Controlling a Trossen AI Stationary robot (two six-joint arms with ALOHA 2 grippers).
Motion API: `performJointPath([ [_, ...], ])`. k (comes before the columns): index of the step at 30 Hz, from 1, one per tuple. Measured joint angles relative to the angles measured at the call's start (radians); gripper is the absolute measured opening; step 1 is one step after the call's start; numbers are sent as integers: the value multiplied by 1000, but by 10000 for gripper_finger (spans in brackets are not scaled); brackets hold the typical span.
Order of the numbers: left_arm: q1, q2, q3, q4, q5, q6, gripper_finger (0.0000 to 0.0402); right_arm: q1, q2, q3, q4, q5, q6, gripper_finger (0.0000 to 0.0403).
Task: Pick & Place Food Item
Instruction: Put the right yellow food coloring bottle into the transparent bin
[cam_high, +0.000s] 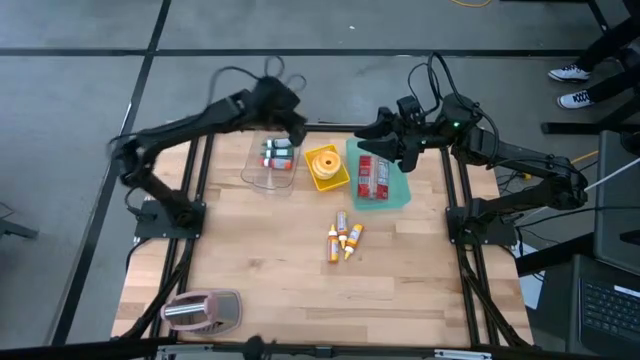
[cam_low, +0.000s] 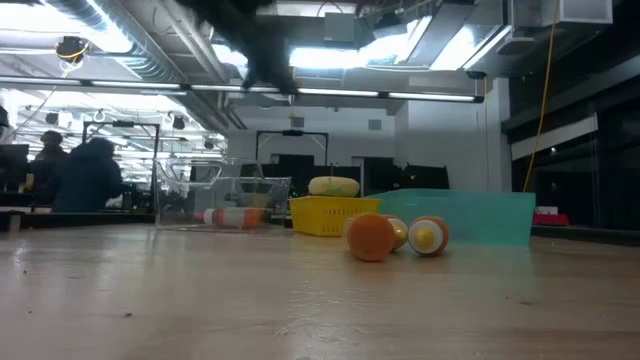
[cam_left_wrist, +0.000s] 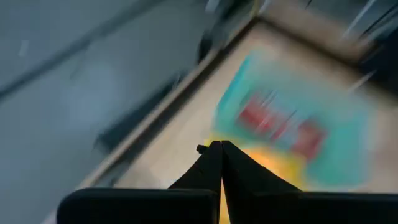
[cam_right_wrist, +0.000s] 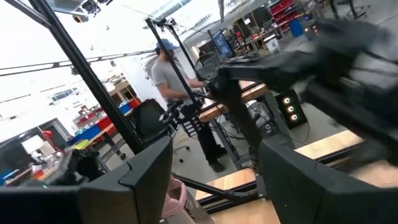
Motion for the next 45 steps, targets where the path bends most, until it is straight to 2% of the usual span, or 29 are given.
performJointPath([
  [4, -74, -141, 9, 99, 4, -126, 9, 0, 0, 0, 0, 16, -35, 237],
  [7, -149, -222, 10, 83, 2, -217, 22, 0, 0, 0, 0, 16, -64, 237],
  [13, -403, -246, 9, -6, -93, -289, 69, -18, 0, 0, 0, 15, -113, 237],
  [15, -483, -216, 9, -5, -145, -348, 92, -25, 0, 0, 0, 6, -124, 237],
  [18, -566, -147, 7, -6, -238, -514, 132, -32, 0, 0, 0, -21, -127, 237],
  [23, -637, 13, 7, 88, -287, -819, 198, -32, 0, 0, 0, -39, -127, 237],
  [26, -665, 117, 7, 143, -361, -975, 224, -32, 0, 0, -1, -50, -128, 237],
  [31, -710, 253, 7, 159, -484, -1265, 234, -32, 0, 0, -1, -158, -119, 237],
  [35, -748, 340, 7, 171, -539, -1420, 235, -32, 0, 0, -9, -246, -108, 237],
  [42, -770, 431, 6, 173, -476, -1505, 235, -32, 0, 0, -14, -303, -108, 237],
  [45, -775, 427, 7, 187, -492, -1504, 235, -32, 0, 0, -22, -303, -108, 237],
])
